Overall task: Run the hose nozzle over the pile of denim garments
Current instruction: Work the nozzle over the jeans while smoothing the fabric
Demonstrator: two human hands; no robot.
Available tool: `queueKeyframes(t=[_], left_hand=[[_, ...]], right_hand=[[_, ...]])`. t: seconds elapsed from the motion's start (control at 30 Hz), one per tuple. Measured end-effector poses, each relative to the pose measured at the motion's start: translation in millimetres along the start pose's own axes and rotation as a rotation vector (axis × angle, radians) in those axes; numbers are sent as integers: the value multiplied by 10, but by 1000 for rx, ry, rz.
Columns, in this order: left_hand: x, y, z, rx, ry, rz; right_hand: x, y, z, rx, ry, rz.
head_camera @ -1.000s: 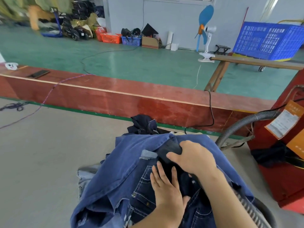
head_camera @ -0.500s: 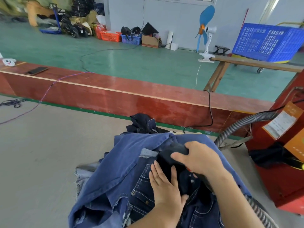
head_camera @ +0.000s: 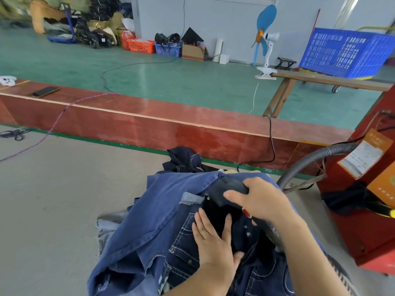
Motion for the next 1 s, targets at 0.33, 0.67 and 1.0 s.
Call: queueKeyframes(t=[0.33,0.67,1.0], left_hand=[[4,-10,16,7,-12,3],[2,1,22,32,-11,4],[20,4,17,27,9,1]], right_hand=[[85,-93,154,27,53,53],[85,-155,286,-128,4,55],[26,87,-135,64,81,29]])
Point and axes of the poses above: each hand's wrist, its own x-axis towards the middle knuckle, its own z-axis out of the palm, y = z × x, the point moved 9 cm from there along x, towards the middle knuckle, and after that the axes turned 6 degrees about -y, right-handed, at the moved point
